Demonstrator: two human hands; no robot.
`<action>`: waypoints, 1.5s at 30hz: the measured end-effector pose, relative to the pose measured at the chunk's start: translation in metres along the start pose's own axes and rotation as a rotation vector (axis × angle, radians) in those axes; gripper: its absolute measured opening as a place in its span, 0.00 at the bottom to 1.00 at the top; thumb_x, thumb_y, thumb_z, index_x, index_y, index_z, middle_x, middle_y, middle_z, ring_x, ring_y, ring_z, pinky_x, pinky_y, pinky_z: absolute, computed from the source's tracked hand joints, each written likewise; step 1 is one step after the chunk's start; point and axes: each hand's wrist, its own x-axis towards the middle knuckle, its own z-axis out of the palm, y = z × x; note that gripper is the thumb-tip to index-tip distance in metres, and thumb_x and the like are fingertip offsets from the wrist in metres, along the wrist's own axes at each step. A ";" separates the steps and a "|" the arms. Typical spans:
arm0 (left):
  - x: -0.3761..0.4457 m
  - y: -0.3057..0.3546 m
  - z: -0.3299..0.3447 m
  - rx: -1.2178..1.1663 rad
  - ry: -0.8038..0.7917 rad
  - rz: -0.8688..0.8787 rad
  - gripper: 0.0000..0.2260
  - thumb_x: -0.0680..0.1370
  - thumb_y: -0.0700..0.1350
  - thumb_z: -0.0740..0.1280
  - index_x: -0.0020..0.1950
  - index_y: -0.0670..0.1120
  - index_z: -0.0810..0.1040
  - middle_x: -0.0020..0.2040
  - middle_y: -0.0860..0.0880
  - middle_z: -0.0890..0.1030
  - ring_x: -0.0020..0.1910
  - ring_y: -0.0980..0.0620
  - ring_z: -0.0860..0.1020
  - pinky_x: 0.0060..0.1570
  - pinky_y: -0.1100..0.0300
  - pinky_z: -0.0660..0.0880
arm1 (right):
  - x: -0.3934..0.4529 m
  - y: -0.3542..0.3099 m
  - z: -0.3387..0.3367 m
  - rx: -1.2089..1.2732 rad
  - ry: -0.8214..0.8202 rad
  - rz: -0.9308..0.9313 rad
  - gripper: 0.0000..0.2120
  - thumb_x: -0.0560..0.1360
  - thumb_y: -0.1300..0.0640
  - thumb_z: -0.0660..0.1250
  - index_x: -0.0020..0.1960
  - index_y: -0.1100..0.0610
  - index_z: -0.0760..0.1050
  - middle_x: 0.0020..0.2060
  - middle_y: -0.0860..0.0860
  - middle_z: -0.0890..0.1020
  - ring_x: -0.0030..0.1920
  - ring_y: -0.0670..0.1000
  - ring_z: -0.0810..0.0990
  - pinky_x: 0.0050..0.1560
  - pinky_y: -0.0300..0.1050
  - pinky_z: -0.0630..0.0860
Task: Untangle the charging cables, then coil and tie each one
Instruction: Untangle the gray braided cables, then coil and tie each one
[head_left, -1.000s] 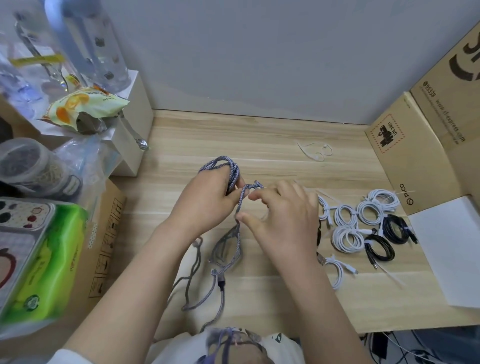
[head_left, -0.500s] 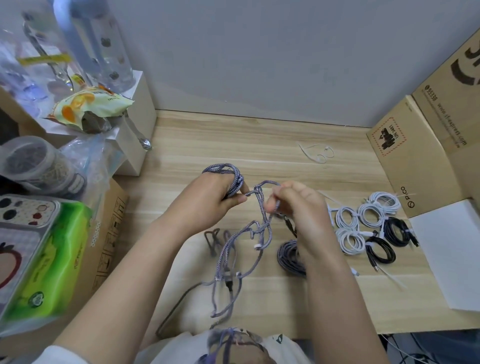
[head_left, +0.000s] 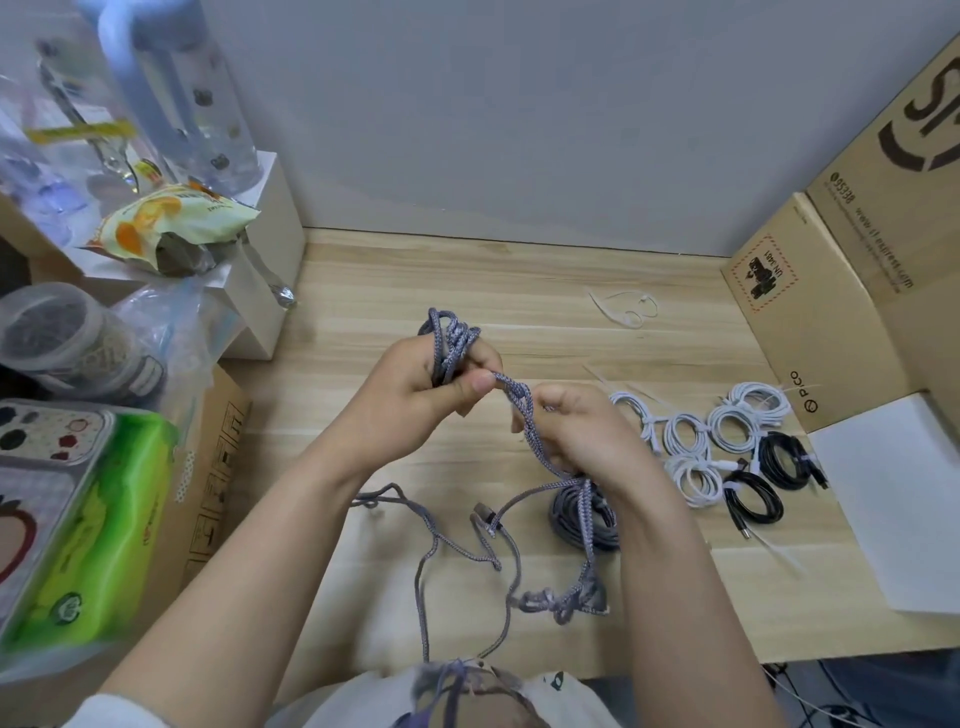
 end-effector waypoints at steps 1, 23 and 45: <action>0.001 0.001 0.001 -0.018 -0.001 0.003 0.03 0.74 0.41 0.66 0.40 0.46 0.75 0.28 0.57 0.73 0.29 0.61 0.69 0.33 0.70 0.67 | -0.001 -0.002 0.005 -0.103 0.004 -0.023 0.13 0.74 0.59 0.63 0.31 0.52 0.74 0.18 0.43 0.67 0.23 0.45 0.64 0.27 0.39 0.60; 0.008 -0.028 -0.040 -0.081 0.757 -0.392 0.11 0.82 0.39 0.58 0.39 0.46 0.71 0.23 0.53 0.69 0.21 0.62 0.66 0.23 0.73 0.62 | -0.006 0.006 0.022 0.162 -0.139 -0.234 0.17 0.76 0.53 0.65 0.29 0.54 0.72 0.24 0.48 0.71 0.25 0.43 0.67 0.28 0.31 0.64; -0.008 -0.004 -0.014 0.614 -0.071 -0.166 0.06 0.77 0.50 0.66 0.41 0.53 0.80 0.30 0.60 0.74 0.33 0.61 0.71 0.32 0.67 0.63 | -0.002 -0.017 0.020 -0.077 0.505 -0.400 0.08 0.72 0.55 0.72 0.35 0.53 0.77 0.23 0.35 0.75 0.27 0.33 0.74 0.31 0.29 0.66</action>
